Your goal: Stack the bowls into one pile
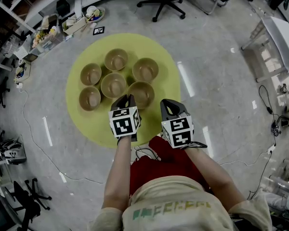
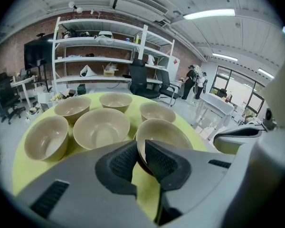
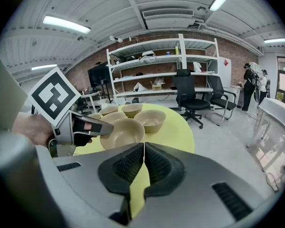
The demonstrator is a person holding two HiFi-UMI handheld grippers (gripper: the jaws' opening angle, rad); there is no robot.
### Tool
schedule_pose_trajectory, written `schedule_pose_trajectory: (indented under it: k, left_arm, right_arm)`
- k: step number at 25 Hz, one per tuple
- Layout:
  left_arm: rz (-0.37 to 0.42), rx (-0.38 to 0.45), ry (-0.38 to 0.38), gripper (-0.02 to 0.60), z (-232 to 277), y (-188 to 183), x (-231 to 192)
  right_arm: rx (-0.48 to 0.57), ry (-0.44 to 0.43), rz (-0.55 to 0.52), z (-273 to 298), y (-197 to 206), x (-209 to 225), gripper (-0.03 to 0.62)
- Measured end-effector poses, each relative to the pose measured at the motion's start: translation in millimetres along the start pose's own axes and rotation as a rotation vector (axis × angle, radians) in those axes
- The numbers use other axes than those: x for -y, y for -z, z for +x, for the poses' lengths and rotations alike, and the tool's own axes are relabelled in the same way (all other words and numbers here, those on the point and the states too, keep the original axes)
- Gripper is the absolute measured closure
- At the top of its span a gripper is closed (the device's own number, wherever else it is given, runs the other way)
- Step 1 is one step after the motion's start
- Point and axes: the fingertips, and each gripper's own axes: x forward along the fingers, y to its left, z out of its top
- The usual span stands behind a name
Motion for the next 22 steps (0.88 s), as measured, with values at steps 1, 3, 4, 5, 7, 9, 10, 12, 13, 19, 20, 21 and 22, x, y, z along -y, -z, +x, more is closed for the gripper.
schedule_pose_trajectory:
  k: [1, 3, 4, 5, 7, 9, 10, 12, 13, 19, 20, 21, 22]
  left_arm:
    - [0.003, -0.002, 0.001, 0.529, -0.7, 0.2, 0.4]
    - [0.01, -0.005, 0.002, 0.511, -1.3, 0.8, 1.1]
    - [0.015, -0.005, 0.002, 0.506, -1.3, 1.4, 1.4]
    - [0.02, -0.005, 0.001, 0.505, -1.4, 2.2, 1.9]
    - [0.024, -0.005, -0.003, 0.499, -2.0, 3.1, 2.6]
    - [0.024, -0.002, -0.008, 0.494, -3.8, 2.8, 1.8]
    - [0.025, -0.001, -0.011, 0.491, -5.0, 2.5, 1.1]
    - [0.03, 0.003, -0.016, 0.489, -7.2, 2.0, -0.7]
    - [0.031, 0.005, -0.018, 0.489, -8.2, 1.8, -1.7]
    - [0.035, 0.028, -0.025, 0.489, -15.7, -1.8, -4.7]
    - [0.037, 0.034, -0.027, 0.489, -17.4, -3.4, -4.6]
    - [0.038, 0.04, -0.031, 0.489, -19.1, -4.9, -4.9]
    - [0.036, 0.047, -0.035, 0.489, -20.8, -6.2, -5.5]
  right_arm:
    - [-0.001, 0.001, -0.001, -0.2, -0.3, -0.1, 0.557]
    - [-0.003, 0.002, -0.002, 0.2, -0.6, -0.3, 0.557]
    - [-0.003, 0.003, -0.003, 0.3, -0.4, -0.3, 0.557]
    - [-0.002, 0.004, -0.004, 0.1, 0.0, -0.2, 0.557]
    - [-0.002, 0.005, -0.005, -1.1, 0.4, -0.2, 0.557]
    - [-0.001, 0.006, -0.006, -2.0, 0.0, -0.9, 0.557]
    - [-0.001, 0.007, -0.007, -2.3, -0.3, -1.4, 0.557]
    - [-0.001, 0.007, -0.008, -2.2, -0.8, -2.4, 0.557]
    - [0.0, 0.007, -0.009, -1.9, -1.0, -3.1, 0.557]
    - [0.011, 0.004, -0.017, -3.4, -3.1, -7.4, 0.557]
    - [0.013, 0.004, -0.018, -4.2, -3.6, -7.6, 0.557]
    - [0.015, 0.004, -0.019, -5.0, -4.1, -7.9, 0.557]
    - [0.018, 0.004, -0.02, -5.8, -4.6, -8.1, 0.557]
